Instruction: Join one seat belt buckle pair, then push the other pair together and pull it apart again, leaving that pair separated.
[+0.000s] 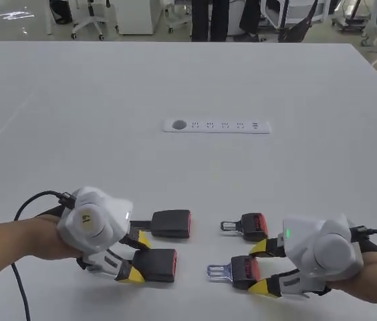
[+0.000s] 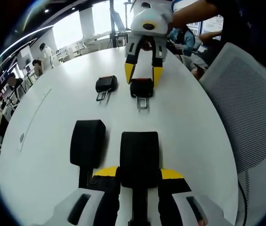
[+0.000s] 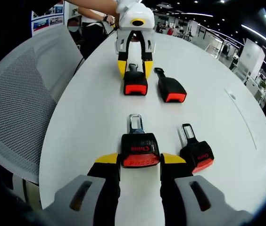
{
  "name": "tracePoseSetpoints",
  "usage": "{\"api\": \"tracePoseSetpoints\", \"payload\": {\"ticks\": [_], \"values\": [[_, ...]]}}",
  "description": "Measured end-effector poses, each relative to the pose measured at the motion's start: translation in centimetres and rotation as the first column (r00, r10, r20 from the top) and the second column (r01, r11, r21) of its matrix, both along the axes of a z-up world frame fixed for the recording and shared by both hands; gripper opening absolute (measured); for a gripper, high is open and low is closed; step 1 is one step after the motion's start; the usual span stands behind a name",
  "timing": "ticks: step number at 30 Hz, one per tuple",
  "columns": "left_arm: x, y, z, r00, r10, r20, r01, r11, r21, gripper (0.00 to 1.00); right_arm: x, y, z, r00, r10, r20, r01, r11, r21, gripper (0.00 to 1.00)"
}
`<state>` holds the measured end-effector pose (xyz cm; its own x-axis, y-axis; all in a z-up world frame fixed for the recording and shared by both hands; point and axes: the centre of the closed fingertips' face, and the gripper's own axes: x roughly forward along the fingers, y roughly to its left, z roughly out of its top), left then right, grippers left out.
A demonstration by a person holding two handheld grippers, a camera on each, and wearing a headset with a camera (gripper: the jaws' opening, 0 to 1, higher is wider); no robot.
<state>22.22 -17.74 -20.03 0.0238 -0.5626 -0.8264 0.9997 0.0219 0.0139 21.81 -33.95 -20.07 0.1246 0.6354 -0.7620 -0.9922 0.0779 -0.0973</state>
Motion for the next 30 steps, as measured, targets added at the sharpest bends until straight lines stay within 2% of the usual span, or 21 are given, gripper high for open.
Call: {"api": "tracePoseSetpoints", "payload": {"ticks": [10, 19, 30], "values": [[0.0, 0.0, -0.2, 1.0, 0.0, -0.002, 0.0, 1.0, 0.013, 0.31, 0.4, 1.3, 0.0, 1.0, -0.006, -0.001, 0.006, 1.0, 0.014, 0.31], [0.0, 0.0, -0.5, 1.0, -0.009, -0.022, 0.009, 0.999, 0.033, 0.32, 0.0, 2.9, 0.2, 1.0, -0.012, -0.01, 0.012, 1.0, 0.025, 0.31], [-0.1, 0.0, -0.7, 0.999, -0.02, -0.037, 0.022, 0.999, 0.047, 0.32, 0.3, 4.2, 0.2, 1.0, -0.01, -0.011, 0.01, 0.999, 0.032, 0.31]]}}
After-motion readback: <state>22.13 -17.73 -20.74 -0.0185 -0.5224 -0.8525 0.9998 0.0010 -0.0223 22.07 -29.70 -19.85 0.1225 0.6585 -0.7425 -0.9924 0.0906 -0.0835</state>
